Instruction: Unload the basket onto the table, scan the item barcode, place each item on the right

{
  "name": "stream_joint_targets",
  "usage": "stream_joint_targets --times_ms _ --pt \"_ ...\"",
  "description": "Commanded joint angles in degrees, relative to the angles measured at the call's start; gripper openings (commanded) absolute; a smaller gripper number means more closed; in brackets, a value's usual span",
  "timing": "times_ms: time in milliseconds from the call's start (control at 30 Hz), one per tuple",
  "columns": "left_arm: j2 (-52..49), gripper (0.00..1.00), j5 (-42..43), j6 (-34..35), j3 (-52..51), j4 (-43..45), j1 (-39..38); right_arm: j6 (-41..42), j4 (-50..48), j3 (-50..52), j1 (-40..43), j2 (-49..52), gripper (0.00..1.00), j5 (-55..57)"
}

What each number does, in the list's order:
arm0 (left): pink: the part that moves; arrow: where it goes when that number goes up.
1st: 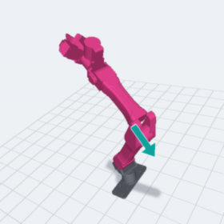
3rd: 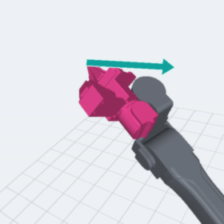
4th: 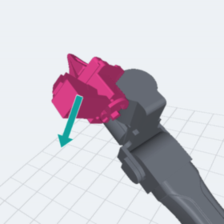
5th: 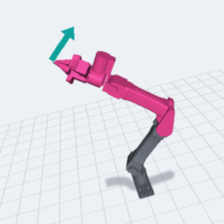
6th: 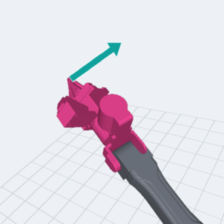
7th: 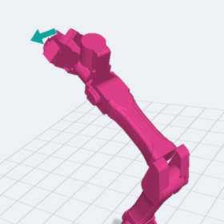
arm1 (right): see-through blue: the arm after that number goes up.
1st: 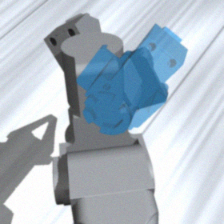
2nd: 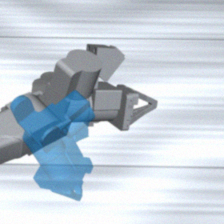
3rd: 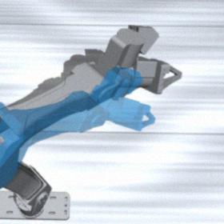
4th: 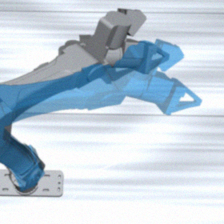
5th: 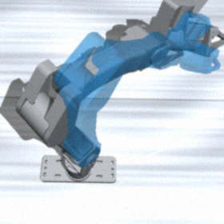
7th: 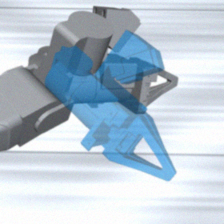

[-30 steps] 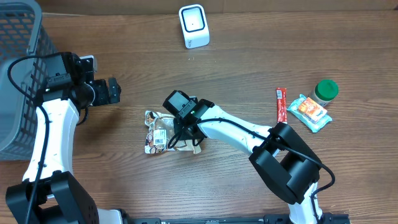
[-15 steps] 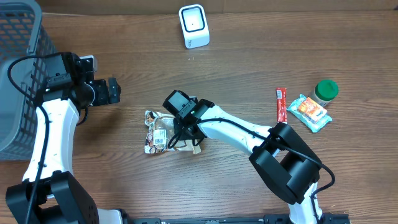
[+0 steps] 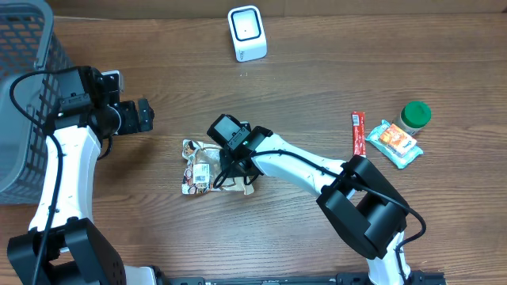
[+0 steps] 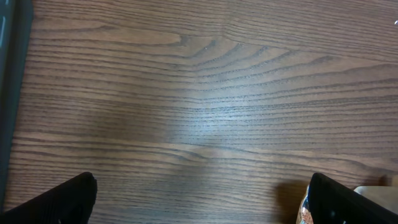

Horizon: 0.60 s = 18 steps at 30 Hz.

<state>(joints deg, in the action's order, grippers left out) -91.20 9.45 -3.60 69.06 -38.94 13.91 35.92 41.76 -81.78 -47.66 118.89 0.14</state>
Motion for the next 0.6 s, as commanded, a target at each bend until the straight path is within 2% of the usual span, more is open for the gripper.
stream_joint_targets --times_ms 0,267,567 --pt "-0.31 1.00 0.48 -0.70 0.81 0.20 -0.11 -0.35 2.38 -1.44 1.86 1.46 0.04 0.59" --pt "-0.31 1.00 0.48 -0.70 0.81 0.20 -0.11 -0.35 6.47 -2.67 5.75 -2.58 0.04 -0.44" --pt "-0.31 1.00 0.48 -0.70 0.81 0.20 -0.11 -0.35 7.52 -2.67 6.27 -5.22 0.04 -2.21"
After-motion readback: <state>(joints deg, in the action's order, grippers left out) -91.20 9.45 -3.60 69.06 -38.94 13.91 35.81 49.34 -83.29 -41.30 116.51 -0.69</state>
